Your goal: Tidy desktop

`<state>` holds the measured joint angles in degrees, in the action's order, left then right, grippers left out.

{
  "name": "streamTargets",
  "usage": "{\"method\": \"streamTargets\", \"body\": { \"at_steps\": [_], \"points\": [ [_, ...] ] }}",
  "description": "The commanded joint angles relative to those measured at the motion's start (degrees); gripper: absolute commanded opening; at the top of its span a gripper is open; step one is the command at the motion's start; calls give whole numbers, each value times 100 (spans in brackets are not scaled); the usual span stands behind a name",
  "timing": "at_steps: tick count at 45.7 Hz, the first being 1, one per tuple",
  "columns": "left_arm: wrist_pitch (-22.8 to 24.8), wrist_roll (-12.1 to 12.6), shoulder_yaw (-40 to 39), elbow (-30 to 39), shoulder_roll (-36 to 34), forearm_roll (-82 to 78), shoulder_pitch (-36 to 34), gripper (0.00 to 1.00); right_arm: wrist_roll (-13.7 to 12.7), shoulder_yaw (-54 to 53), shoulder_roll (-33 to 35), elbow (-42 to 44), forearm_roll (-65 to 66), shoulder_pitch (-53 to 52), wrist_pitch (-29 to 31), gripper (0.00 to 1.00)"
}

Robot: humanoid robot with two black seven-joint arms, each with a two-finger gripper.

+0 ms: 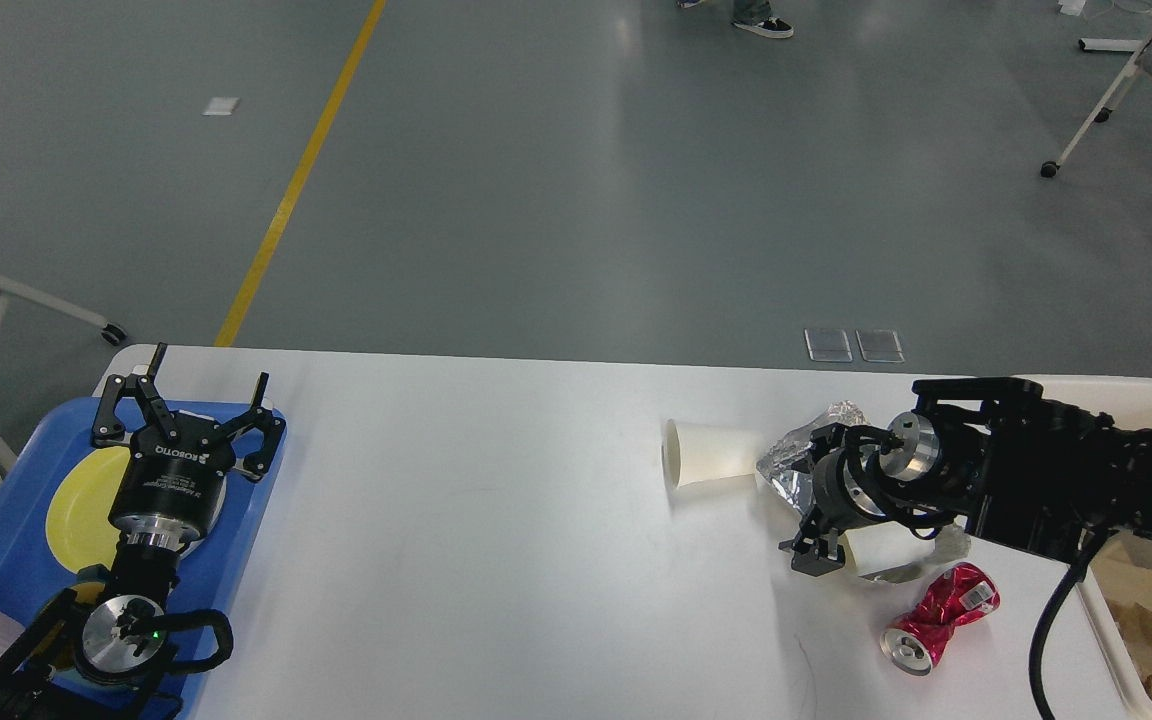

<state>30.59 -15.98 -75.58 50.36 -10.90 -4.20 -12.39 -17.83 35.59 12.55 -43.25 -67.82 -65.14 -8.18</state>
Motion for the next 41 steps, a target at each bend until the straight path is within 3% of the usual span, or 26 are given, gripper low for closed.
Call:
{"method": "streamTargets", "body": {
  "at_steps": [1,9,15,20,26,35,41],
  "points": [
    [0,-1,-1,0,0,-2,0,96,-10,1,-174,256,58,247,0,97],
    [0,-1,-1,0,0,-2,0,96,-19,9,-166,247,286,230,0,68],
    [0,8,-1,0,0,-2,0,96,-19,9,-174,221,734,256,0,33],
    [0,-1,-1,0,0,7,0,96,-19,9,-166,203,858,335,0,10],
    [0,-1,-1,0,0,-2,0,96,-19,9,-113,194,858,353,9,0],
    [0,-1,-1,0,0,-2,0,96,-45,44,10,177,893,291,9,0],
    [0,8,-9,0,0,-2,0,96,-300,62,72,150,989,238,18,0]
  ]
}}
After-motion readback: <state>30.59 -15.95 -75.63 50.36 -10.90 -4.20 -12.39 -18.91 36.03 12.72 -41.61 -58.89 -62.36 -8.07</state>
